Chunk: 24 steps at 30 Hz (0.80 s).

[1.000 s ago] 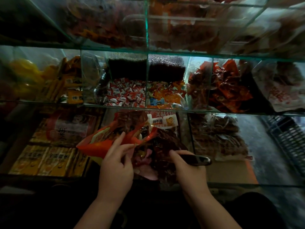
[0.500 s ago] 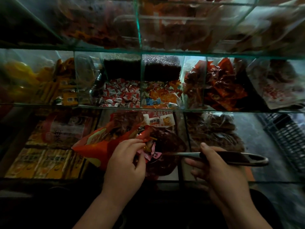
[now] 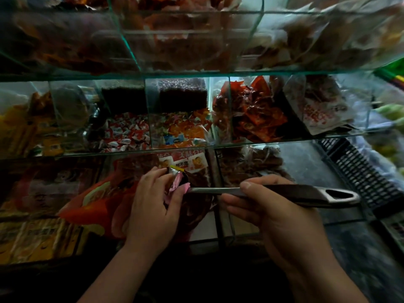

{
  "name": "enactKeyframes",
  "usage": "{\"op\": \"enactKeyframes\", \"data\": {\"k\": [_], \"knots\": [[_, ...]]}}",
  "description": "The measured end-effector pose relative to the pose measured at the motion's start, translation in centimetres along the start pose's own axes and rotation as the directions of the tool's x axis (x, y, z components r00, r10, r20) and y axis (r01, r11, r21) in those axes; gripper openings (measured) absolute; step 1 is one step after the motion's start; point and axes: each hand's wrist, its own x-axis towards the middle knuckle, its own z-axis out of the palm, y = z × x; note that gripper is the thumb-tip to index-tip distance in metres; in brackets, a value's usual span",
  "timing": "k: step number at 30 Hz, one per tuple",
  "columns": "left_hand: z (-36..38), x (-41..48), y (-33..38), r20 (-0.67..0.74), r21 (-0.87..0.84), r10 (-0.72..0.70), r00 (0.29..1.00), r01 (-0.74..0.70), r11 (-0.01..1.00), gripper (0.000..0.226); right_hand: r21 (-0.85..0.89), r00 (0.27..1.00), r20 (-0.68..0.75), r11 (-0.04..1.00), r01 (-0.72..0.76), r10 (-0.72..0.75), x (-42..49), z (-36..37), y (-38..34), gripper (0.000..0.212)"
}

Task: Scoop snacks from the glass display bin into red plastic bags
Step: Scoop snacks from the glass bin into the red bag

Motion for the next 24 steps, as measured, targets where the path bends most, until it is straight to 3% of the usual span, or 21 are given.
{"op": "enactKeyframes", "data": {"k": [4,8,12,16,19,21,22,23,24], "knots": [[0.3,0.0,0.3,0.009,0.028,0.059,0.998,-0.060,0.998,0.057,-0.016,0.999,0.006,0.999,0.033,-0.033,0.0,-0.1,-0.3,0.031],[0.4,0.3,0.4,0.041,0.034,0.079,0.996,-0.081,0.996,0.059,-0.029,0.998,0.027,0.998,0.064,-0.063,0.1,-0.2,-0.6,0.012],[0.0,3.2,1.2,0.002,0.015,0.134,0.991,-0.134,0.991,0.052,-0.006,0.993,0.038,0.994,0.108,-0.107,1.2,0.3,-1.9,0.029],[0.3,9.1,2.2,-0.059,0.023,0.259,0.964,-0.258,0.966,0.041,0.138,0.986,0.018,0.977,0.162,-0.166,3.4,1.3,-3.8,0.023],[1.2,13.5,2.5,-0.007,-0.020,0.241,0.970,-0.241,0.970,0.037,0.170,0.980,-0.035,0.965,0.198,-0.195,5.7,2.7,-3.9,0.021],[1.9,15.8,2.1,0.085,-0.036,0.122,0.989,-0.119,0.992,0.043,0.076,0.965,-0.087,0.964,0.256,-0.249,7.3,3.8,-2.8,0.019],[2.1,16.5,1.9,0.120,-0.050,0.034,0.992,-0.028,0.998,0.047,-0.076,0.938,-0.092,0.942,0.328,-0.334,8.0,4.1,-2.1,0.014],[2.4,16.8,1.5,0.143,-0.066,-0.042,0.989,0.052,0.996,0.052,-0.301,0.880,-0.033,0.844,0.444,-0.474,8.7,4.2,-1.4,0.009],[2.5,16.9,1.2,0.149,-0.078,-0.091,0.985,0.104,0.992,0.057,-0.513,0.792,0.095,0.652,0.558,-0.603,9.3,4.0,-0.8,0.006]]}}
